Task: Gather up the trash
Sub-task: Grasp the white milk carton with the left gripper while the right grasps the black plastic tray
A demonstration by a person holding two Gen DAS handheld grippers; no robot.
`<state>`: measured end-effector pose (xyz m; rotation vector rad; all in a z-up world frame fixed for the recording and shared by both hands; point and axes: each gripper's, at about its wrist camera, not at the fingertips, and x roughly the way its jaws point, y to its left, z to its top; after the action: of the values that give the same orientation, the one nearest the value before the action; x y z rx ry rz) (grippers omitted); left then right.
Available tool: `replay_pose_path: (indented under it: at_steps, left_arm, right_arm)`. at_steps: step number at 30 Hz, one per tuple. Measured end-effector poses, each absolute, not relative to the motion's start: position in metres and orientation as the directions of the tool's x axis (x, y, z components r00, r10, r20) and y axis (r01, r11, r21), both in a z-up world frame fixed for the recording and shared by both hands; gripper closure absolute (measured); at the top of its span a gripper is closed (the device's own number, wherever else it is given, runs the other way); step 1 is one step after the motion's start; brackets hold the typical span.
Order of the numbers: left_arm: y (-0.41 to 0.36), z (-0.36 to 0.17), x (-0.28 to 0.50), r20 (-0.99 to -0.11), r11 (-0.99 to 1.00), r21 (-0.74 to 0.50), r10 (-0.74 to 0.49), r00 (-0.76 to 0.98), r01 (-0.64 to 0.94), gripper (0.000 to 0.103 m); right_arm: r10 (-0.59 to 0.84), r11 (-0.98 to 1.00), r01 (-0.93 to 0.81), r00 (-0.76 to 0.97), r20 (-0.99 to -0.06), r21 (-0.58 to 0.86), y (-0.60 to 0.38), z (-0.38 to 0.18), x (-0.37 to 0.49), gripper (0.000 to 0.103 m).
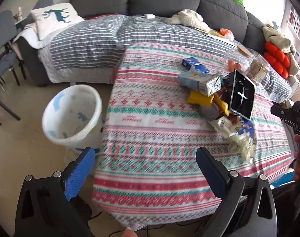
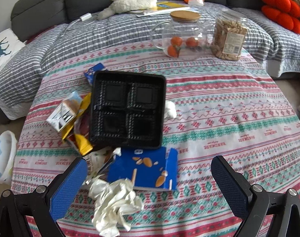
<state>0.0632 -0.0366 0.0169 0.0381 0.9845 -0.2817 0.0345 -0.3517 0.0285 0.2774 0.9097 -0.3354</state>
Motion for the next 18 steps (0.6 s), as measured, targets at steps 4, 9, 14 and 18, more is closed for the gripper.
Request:
replay_pose_path:
  at_steps: [4,9,14,18]
  left_arm:
    - [-0.068,0.027,0.092,-0.835,0.945,-0.145,-0.276,0.476,0.292,0.000]
    - [-0.117,0.026,0.133,-0.841,0.919,-0.220,-0.348,0.414,0.326,0.000]
    - [-0.162,0.018,0.171,-0.850,0.918,-0.238,-0.354,0.390,0.317,0.007]
    - [-0.190,0.009,0.194,-0.865,0.932,-0.215,-0.321,0.386,0.294,0.007]
  right_arm:
    - [-0.171,0.891,0.436,0.579,-0.797,0.125,-0.385,0.024,0.055,0.000]
    - [-0.129,0.880,0.444,0.561,-0.818,0.166,-0.409,0.001,0.068,0.000]
    - [-0.071,0.866,0.444,0.563,-0.823,0.229,-0.427,-0.008,0.081,0.001]
    - [-0.054,0.867,0.438,0.555,-0.830,0.237,-0.433,-0.014,0.087,0.001]
